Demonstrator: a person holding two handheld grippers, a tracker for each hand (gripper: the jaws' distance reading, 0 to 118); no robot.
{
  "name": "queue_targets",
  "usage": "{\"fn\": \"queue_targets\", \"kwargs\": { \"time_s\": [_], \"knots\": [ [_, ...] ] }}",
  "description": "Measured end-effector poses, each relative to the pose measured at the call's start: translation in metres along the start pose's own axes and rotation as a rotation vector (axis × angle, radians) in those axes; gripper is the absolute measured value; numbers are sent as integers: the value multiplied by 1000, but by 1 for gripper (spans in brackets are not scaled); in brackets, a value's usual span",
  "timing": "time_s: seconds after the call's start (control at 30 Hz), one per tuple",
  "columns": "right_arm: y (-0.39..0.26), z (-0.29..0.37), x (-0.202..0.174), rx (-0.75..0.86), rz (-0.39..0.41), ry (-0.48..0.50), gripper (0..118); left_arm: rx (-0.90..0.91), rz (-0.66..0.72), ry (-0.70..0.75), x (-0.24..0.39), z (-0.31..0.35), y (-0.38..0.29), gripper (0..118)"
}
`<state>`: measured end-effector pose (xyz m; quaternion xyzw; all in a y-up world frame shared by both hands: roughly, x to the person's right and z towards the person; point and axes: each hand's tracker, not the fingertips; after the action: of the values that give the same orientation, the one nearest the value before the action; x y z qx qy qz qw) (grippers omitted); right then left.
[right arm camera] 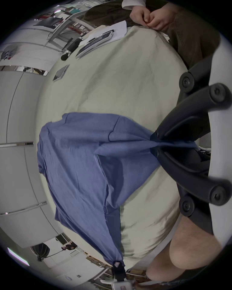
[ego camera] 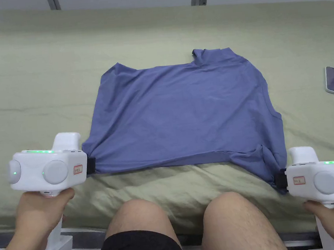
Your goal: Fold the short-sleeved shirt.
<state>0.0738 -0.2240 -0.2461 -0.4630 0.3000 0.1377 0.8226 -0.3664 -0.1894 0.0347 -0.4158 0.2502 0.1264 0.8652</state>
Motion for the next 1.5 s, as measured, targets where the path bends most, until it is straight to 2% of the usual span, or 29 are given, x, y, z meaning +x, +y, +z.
{"fn": "queue_targets", "kwargs": {
  "time_s": [0.07, 0.13, 0.23, 0.37, 0.47, 0.57, 0.7, 0.87, 1.0, 1.27, 1.4, 1.5],
  "knots": [
    [2, 3, 3, 15, 1, 6, 6, -3, 10, -6, -2, -1, -2, 6],
    [0, 16, 7, 62, -31, 45, 6, 14, 24, -15, -5, 3, -4, 6],
    [-2, 47, 11, 171, -24, 20, 6, 46, 49, -31, -13, 17, -1, 6],
    [-6, 93, 17, 293, -56, 73, 6, 81, 8, -38, -16, 34, -1, 6],
    [-13, 126, 16, 352, -55, 73, 6, 105, -24, -25, -12, 62, -6, 6],
    [-29, 159, 9, 383, -71, 83, 6, 122, -20, -20, -14, 88, -16, 6],
    [-39, 165, 9, 384, -65, 77, 6, 107, -21, -24, -21, 91, -26, 6],
    [-30, 155, 9, 386, -79, 82, 6, 108, -16, -24, -17, 85, -23, 6],
    [3, 135, 12, 397, -71, 80, 6, 114, -25, -2, -13, 69, -1, 6],
    [98, 57, 11, 350, -54, 40, 6, 49, 37, 46, -8, -8, 66, 6],
    [131, 7, 7, 286, 6, 13, 6, -23, 19, 97, -3, -51, 85, 6],
    [149, -27, 5, 230, 13, -30, 6, -70, 31, 117, 1, -80, 93, 6]
  ]
}}
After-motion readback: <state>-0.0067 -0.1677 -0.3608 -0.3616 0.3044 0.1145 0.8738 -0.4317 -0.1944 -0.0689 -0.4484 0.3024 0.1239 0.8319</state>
